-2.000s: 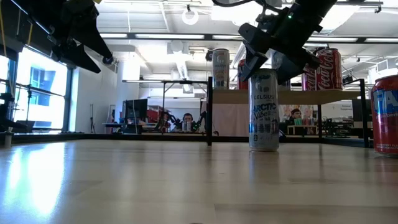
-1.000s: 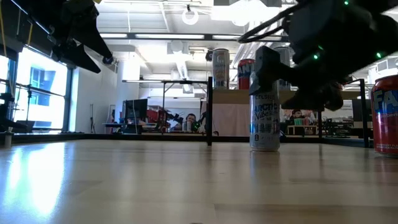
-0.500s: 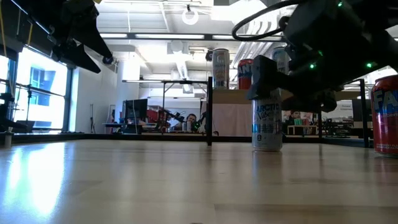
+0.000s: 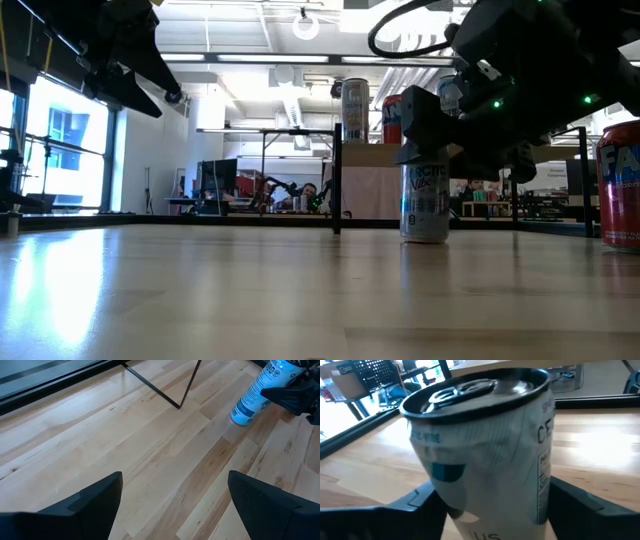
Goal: Place canned beverage on shelf
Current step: Put the white blue soda can on the shelf aligned with the other white blue soda can
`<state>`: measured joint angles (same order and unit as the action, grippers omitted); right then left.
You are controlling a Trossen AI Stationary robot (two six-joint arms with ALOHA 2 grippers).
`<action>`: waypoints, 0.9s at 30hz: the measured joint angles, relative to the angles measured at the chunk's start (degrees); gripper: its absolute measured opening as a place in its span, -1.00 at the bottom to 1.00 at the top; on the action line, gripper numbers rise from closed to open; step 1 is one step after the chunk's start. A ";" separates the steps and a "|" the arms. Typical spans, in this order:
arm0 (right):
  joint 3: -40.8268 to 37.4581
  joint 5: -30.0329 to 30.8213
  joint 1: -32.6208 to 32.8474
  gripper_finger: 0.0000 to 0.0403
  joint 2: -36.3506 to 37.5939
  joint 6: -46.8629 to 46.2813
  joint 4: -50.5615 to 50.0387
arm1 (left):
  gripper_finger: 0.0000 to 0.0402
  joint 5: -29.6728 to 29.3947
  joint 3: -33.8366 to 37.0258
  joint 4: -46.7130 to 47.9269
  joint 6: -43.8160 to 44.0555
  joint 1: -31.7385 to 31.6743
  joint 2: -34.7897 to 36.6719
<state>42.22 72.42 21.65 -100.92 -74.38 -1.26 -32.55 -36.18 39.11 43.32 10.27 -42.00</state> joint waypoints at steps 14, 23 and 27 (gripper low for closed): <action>0.04 -0.14 1.11 0.20 9.00 10.74 1.00 | 0.68 0.00 0.00 0.02 0.00 0.01 -0.01; 0.13 -0.77 -0.08 0.20 30.74 17.89 -12.29 | 0.68 0.01 0.00 0.00 0.01 -0.01 -0.01; 0.13 1.26 -0.76 0.20 39.70 20.88 -17.66 | 0.68 0.01 0.00 0.01 0.01 0.00 -0.01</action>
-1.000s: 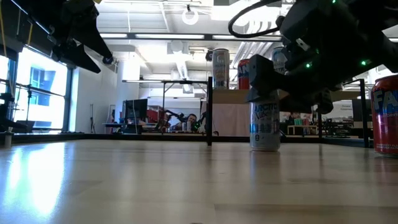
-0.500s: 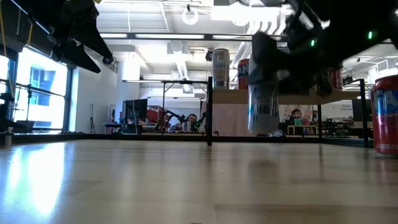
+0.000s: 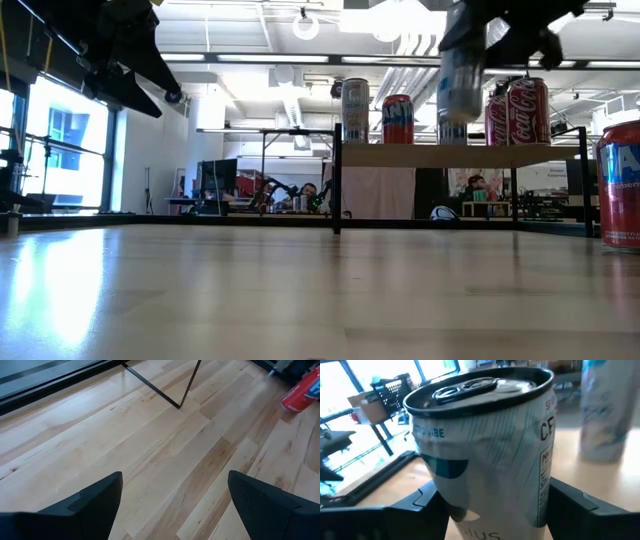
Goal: Place canned beverage on shelf
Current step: Put the white blue soda can on the shelf aligned with the other white blue soda can
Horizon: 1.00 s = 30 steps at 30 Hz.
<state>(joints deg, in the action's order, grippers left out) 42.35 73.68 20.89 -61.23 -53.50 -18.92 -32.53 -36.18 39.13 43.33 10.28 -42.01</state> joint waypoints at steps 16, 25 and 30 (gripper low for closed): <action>0.00 -0.23 -8.06 0.23 11.44 8.55 -11.52 | 0.68 -0.02 0.00 0.01 -0.02 -0.01 -0.01; 0.00 -4.57 -15.92 0.23 9.78 7.05 -10.81 | 0.68 0.00 0.00 -0.01 0.00 -0.01 -0.01; 0.00 -6.79 -19.75 0.24 7.62 7.05 -9.36 | 0.68 0.00 0.00 0.00 0.00 0.01 0.00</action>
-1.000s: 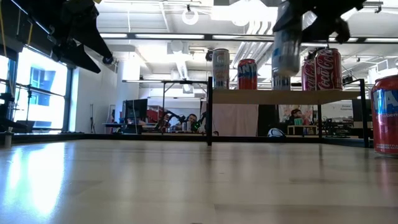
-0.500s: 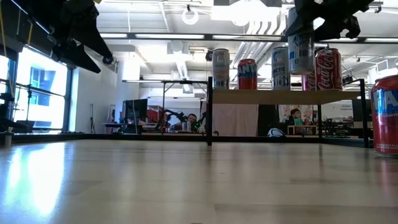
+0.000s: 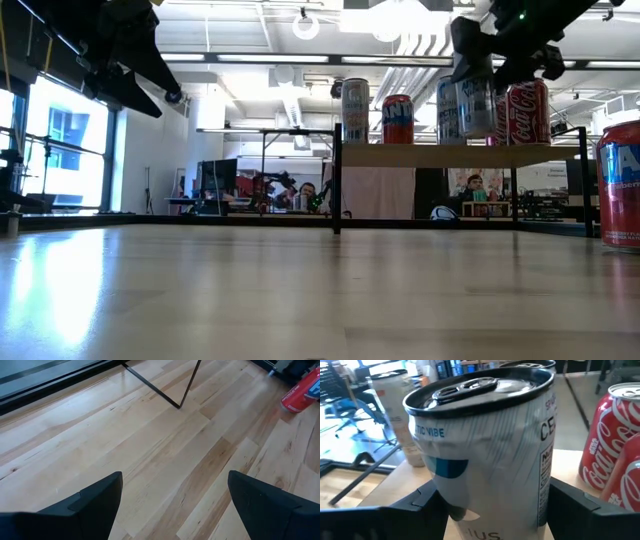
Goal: Place canned beverage on shelf
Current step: Put the white blue soda can on the shelf aligned with the other white blue soda can
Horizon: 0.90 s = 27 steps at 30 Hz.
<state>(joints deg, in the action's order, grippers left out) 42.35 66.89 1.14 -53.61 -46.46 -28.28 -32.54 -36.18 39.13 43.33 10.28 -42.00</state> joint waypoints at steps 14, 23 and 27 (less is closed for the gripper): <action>0.00 -3.27 -5.67 0.24 -0.78 0.00 0.34 | 0.68 0.00 0.00 -0.01 0.00 -0.01 -0.01; 0.00 -5.45 -8.86 0.24 -1.24 0.04 2.25 | 0.68 0.00 0.00 0.00 0.00 0.00 -0.01; 0.00 -5.85 -9.75 0.24 -2.43 0.24 3.29 | 0.68 -0.02 0.00 0.01 -0.02 0.00 0.00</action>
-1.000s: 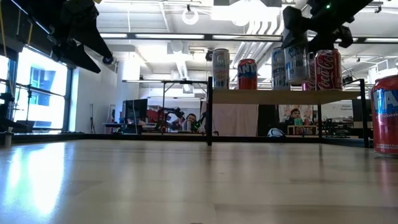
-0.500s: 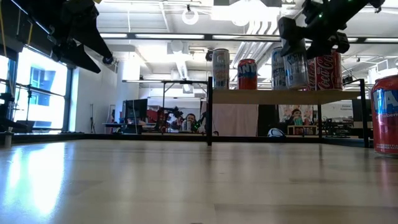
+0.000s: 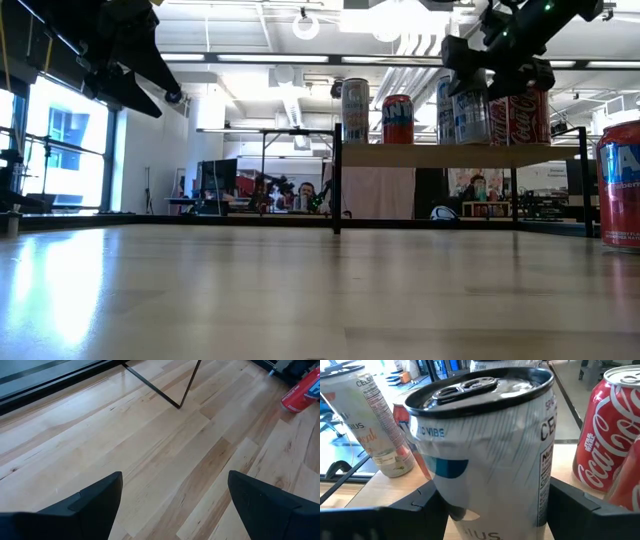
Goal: Place canned beverage on shelf
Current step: Put the white blue soda can on the shelf aligned with the other white blue soda can
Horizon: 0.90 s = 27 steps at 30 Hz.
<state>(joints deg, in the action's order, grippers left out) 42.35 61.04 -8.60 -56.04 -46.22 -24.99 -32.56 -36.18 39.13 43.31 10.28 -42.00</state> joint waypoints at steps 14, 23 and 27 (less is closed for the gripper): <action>0.11 2.14 -0.06 0.25 -2.09 -0.26 1.27 | 0.68 0.00 0.00 -0.01 0.02 -0.02 -0.01; 0.02 3.47 -0.06 0.43 -2.11 -0.24 0.92 | 0.68 0.01 0.00 -0.01 0.02 -0.01 -0.02; 0.02 3.63 -0.06 0.44 -2.11 -0.24 1.11 | 0.68 0.01 0.00 0.00 0.02 -0.02 -0.02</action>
<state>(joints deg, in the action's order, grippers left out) 42.37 64.66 -8.67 -58.15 -46.46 -23.88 -32.54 -36.18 39.13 43.33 10.26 -42.02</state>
